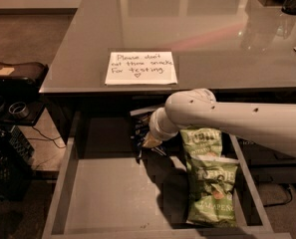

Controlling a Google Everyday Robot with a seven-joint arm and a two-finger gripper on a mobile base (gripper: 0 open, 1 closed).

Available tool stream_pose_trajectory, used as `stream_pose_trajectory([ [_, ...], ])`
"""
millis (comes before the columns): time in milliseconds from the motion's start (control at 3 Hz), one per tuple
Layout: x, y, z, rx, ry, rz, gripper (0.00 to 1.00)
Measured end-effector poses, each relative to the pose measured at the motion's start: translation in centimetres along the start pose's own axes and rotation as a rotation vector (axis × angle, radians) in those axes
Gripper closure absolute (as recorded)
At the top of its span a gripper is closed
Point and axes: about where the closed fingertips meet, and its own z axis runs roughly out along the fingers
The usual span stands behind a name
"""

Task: Pick blue chip bag from top drawer and place on counter

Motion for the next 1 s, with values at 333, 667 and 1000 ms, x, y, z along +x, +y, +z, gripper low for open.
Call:
stream_pose_trajectory([
  [333,-1.0,0.4,-1.1,-0.027,-0.034,0.015,1.00],
  [667,-2.2,1.0,-3.2,-0.057,-0.105,0.037,1.00],
  [1000,-3.1,2.2,-6.0,-0.079,-0.152,0.062,1.00],
])
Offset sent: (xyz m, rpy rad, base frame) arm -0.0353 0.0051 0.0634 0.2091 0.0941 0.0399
